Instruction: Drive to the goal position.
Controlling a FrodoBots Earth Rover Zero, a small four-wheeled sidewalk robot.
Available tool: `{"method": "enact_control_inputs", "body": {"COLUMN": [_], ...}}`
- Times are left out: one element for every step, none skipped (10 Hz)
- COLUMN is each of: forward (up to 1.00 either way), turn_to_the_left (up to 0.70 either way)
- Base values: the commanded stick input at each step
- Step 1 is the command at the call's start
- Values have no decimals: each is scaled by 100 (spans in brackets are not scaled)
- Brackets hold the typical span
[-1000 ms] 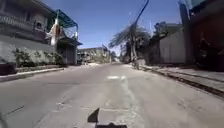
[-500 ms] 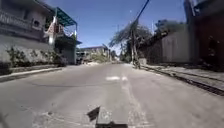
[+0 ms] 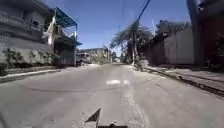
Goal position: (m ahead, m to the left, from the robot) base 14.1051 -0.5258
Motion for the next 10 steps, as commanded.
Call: {"method": "enact_control_inputs", "body": {"forward": [70,70,70,70,70,70,70,70,70,70], "turn_to_the_left": [0,0,0,0,0,0,0,0,0,0]}}
